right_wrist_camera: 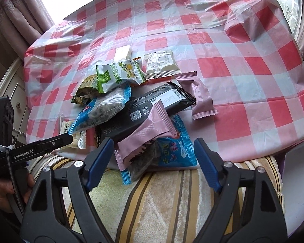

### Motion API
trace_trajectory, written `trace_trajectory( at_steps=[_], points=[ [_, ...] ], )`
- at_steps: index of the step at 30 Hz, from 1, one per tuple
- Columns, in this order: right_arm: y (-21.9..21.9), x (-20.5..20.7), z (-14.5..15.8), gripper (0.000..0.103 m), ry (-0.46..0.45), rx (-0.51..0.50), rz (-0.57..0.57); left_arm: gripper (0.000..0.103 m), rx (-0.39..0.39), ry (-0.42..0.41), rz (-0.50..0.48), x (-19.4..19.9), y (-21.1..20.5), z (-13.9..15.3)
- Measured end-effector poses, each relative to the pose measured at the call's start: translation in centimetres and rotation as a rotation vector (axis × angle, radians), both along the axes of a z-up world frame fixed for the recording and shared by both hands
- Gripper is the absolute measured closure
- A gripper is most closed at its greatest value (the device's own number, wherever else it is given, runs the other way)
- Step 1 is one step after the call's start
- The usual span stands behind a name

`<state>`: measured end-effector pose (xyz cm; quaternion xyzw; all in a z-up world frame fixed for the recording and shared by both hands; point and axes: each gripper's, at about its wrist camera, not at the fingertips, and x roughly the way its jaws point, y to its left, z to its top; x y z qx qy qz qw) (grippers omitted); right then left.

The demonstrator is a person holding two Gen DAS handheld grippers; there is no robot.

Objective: Organize snacks
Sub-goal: 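Grasp the cream snack bag with the left tool while the right tool grasps a pink snack bar, then carry both snacks into the white box and open both tools to release them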

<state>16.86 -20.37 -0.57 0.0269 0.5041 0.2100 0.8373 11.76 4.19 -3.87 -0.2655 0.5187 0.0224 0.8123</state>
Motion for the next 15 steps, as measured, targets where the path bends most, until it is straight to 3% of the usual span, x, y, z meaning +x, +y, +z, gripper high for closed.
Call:
trace_trajectory(
  at_steps=[3,5,8,9,10,15],
  points=[
    [0.1,0.4,-0.3,0.038,0.017,0.014,0.004,0.038,0.041,0.0,-0.014,0.9,-0.5,0.0],
    [0.2,0.5,-0.3,0.043,0.013,0.021,0.006,0.055,0.084,0.007,-0.018,1.3,-0.8,-0.1],
    [0.3,0.5,-0.2,0.051,0.004,0.026,0.009,0.064,0.089,0.004,-0.036,1.6,-1.2,-0.1],
    [0.2,0.5,-0.2,0.057,0.004,0.045,0.014,0.069,0.08,0.002,-0.04,1.5,-1.1,-0.2],
    [0.1,0.4,-0.2,0.07,0.008,0.07,0.026,0.076,0.072,-0.002,-0.038,1.3,-1.0,-0.2],
    [-0.4,0.0,0.2,0.075,-0.005,0.104,0.022,0.088,0.02,-0.029,-0.007,0.3,-0.4,0.3]
  ],
)
